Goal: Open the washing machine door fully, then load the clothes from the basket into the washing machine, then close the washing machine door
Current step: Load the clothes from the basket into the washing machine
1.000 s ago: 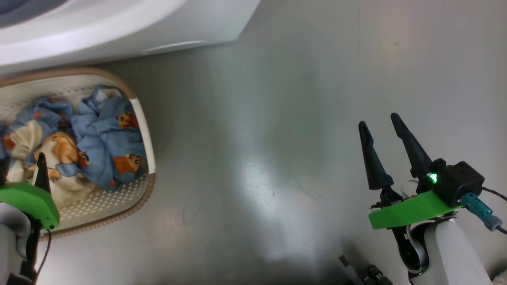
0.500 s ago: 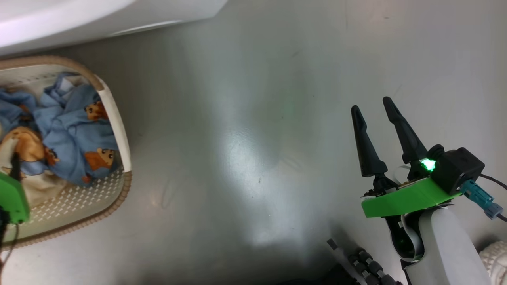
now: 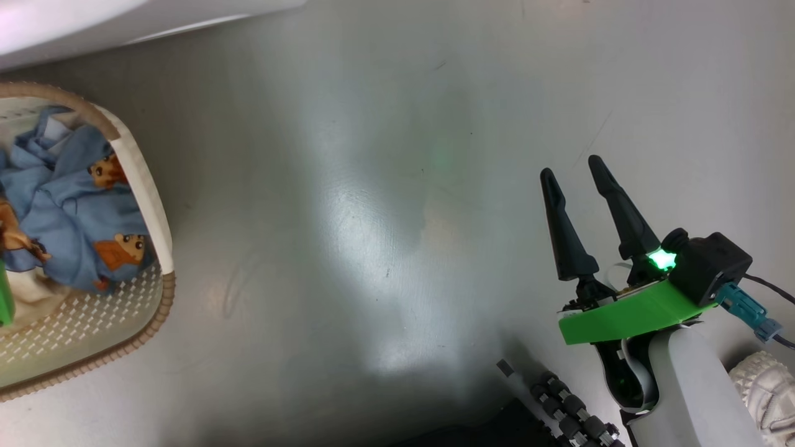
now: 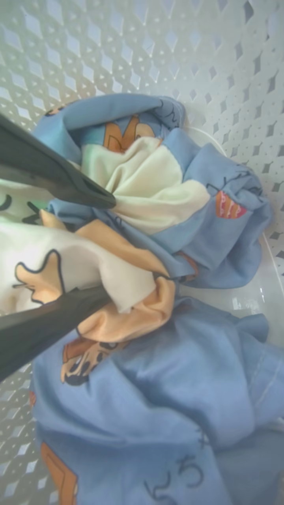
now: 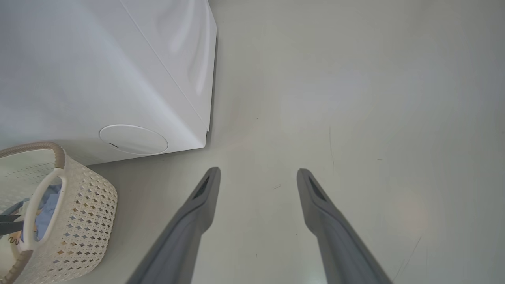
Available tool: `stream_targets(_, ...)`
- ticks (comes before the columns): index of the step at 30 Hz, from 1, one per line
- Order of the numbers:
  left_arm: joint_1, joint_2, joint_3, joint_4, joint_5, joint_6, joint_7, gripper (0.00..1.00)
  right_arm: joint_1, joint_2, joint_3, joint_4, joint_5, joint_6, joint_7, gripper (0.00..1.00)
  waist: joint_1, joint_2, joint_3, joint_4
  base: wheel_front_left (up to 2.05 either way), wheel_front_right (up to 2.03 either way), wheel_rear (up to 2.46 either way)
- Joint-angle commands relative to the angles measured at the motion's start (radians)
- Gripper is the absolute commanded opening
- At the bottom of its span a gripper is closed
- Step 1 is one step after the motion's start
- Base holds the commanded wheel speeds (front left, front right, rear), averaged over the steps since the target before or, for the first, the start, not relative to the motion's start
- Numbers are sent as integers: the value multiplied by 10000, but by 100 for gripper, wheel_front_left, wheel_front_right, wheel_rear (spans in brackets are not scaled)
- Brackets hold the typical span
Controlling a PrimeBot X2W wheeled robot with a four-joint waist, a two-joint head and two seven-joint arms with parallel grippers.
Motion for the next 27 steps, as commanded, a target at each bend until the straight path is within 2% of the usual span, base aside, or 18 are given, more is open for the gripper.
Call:
stream_targets(1,111,590,141,-154,-233,-9,184,100,190,25,257,-158,44,16,-74,100,0,0,32,-30,0,0,0)
stream_targets(4,97,648,38,-238,-579,-11,562,100,175,25,284,-180,63,16,-74,100,0,0,44,-45,0,0,0)
stream_targets(5,98,677,22,-268,-655,-11,647,93,173,25,291,-194,62,16,-74,100,0,0,41,-48,0,0,0)
stream_targets(6,108,705,12,-270,-715,-11,759,75,172,25,299,-213,65,16,-74,100,0,0,35,-57,0,0,0)
stream_targets(7,115,711,-3,-268,-781,-11,886,46,175,25,301,-235,61,16,-74,100,0,0,27,-60,0,0,0)
stream_targets(8,119,723,-15,-288,-823,-11,955,36,177,25,294,-253,55,16,-74,100,0,0,20,-58,0,0,0)
stream_targets(10,150,720,-22,-297,-891,-12,1067,0,186,26,273,-281,31,16,-74,100,0,0,-17,-47,0,0,0)
stream_targets(18,445,539,-11,-363,-1081,167,908,0,227,26,152,-358,-92,16,-74,100,0,0,-349,77,0,0,0)
stream_targets(27,1180,204,-9,-722,-1257,309,-548,0,341,26,-34,-255,-304,16,-74,100,0,0,-1296,358,0,0,0)
